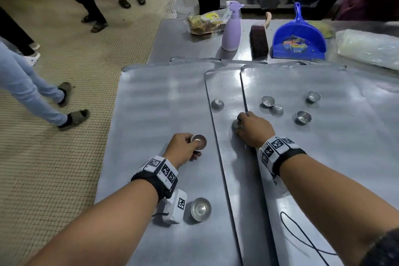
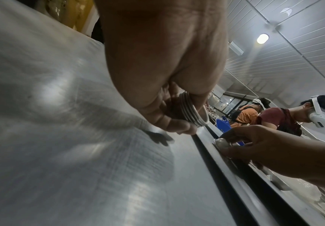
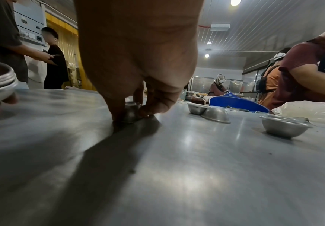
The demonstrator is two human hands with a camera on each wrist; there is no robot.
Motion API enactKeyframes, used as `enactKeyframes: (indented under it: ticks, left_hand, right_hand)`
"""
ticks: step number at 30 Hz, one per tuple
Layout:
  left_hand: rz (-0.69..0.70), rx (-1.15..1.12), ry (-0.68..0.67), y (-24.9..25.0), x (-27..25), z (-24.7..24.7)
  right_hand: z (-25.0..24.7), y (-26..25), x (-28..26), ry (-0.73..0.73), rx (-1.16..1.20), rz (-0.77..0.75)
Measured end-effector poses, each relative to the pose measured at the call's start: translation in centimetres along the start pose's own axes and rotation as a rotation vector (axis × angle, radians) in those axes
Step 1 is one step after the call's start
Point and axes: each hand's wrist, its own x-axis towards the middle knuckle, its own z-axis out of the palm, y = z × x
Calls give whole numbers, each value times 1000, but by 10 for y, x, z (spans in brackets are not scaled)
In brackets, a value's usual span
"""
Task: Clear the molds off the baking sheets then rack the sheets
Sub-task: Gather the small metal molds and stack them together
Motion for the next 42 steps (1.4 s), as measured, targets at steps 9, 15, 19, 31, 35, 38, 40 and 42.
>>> enactKeyframes:
  ticks: [9,15,19,31,35,38,40,42]
  left_hand:
    - [15,-3,-2,-9,-7,-1]
    - [18,-21,-10,-11,-11,-1]
    - [11,-26,-15,-11,-12,-1]
    - [6,-20,-13,-10,-8,-1]
    - [-4,-32,-10,-5,-5,0]
    - [0,-49,5,-4,-3,0]
    - [-3,-91,16,-3,-2,1]
    - [-23,-155,20,-1,-2,2]
  right_hand:
    - [14,-24,-30,86,247,-55]
    - [19,-22,-46,48,240,-60]
    - [16,-20,-50,42,273,-40]
    - [10,-16,-52,-21,214,12]
    - [7,-18,-51,-8,184,1]
    - [4,-28,-51,34,252,-28]
    - [0,-40,-53,67,310,-61]
    - [-2,-53,-54,82,368,-93]
